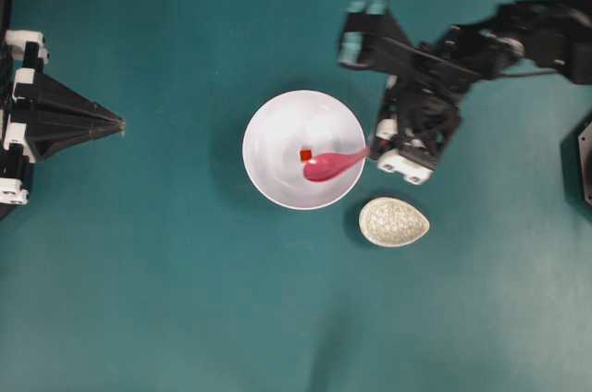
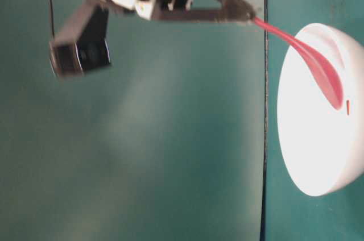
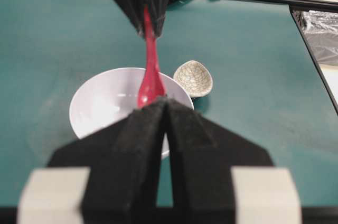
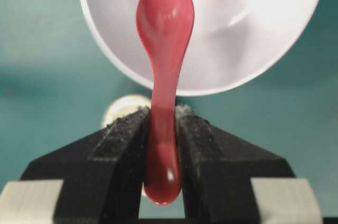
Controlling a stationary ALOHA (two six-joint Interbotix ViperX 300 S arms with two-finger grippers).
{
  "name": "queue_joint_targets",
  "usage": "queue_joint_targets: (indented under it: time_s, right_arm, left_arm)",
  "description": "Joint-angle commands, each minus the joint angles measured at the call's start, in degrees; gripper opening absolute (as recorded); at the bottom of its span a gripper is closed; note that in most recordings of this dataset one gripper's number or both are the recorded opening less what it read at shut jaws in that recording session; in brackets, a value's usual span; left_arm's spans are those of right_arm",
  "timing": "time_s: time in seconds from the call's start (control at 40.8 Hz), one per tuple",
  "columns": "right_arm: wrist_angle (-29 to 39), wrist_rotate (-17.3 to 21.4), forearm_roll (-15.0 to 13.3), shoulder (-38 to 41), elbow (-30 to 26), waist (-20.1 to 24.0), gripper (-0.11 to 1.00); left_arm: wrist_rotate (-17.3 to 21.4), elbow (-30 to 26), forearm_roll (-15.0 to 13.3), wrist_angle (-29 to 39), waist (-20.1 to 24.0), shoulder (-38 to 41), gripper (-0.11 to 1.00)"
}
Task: Grip the spoon and scoop the red block from the bowl with right arm.
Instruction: 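Lower the spoon into the bowl and push it under the red cube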
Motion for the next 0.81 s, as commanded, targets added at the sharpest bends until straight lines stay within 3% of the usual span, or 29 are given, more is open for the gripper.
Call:
queue_joint_targets:
  time_s: [0.0,0.098,0.196,0.784]
  right_arm:
    - [3.3,1.8,-3.9,1.2,-4.5,-0.2,0.24]
    - [7.2,4.4,-7.9,2.5,-6.3,-0.1,0.24]
    - [8.9,5.1,-9.9,2.8,-6.9,-0.1,0.24]
    - [2.5,4.7,-10.5,7.6,-8.9,2.5,0.24]
  left_arm:
    - [0.0,-1.6,0.1,-0.3,-0.7,0.4,0.00]
    - [0.0,-1.6,0.1,0.0,-1.2,0.4,0.00]
    - [0.0,-1.6,0.1,0.3,-1.4,0.4,0.00]
    - [0.3,-1.6,0.2,0.4,-1.3,0.4,0.00]
